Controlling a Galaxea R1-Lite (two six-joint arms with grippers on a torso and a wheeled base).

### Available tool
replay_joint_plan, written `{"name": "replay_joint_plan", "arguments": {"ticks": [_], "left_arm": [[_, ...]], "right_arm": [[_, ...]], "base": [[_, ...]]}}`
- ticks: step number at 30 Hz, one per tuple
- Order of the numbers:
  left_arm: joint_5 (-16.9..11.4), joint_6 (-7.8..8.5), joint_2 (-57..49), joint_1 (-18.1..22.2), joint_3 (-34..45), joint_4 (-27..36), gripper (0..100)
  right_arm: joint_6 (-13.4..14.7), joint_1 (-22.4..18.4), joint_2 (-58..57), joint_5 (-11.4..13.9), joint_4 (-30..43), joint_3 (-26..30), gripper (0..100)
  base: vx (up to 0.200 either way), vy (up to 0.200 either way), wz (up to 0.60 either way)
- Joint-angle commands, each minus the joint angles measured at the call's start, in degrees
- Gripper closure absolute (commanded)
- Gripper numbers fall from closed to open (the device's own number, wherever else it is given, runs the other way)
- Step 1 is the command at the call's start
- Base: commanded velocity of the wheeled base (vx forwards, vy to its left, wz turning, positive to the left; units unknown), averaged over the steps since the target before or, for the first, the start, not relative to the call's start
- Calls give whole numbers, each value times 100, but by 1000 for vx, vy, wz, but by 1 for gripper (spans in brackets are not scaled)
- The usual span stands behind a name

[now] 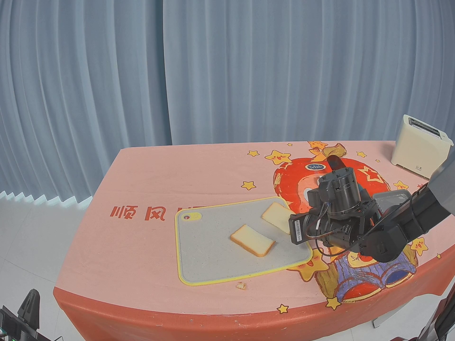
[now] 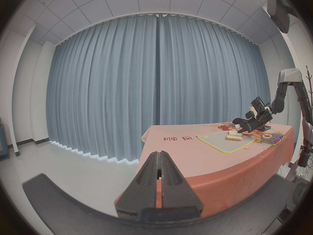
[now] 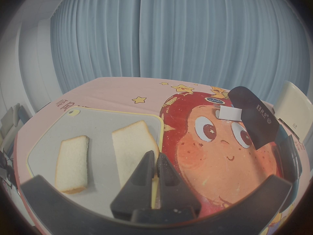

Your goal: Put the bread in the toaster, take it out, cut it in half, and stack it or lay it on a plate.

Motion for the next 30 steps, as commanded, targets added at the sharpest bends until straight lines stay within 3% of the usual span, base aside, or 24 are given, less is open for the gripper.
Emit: {"name": "replay_joint_plan", "arguments": {"ticks": [1,30], "left_arm": [[4,-1,8,0,101,-1,100],[4,-1,8,0,101,-1,100]], "right_arm": [[15,3,-72,6,-22,-3,100],[68,-32,-899,14,-102,542,100]], "base": [[0,0,0],[0,0,0]]}}
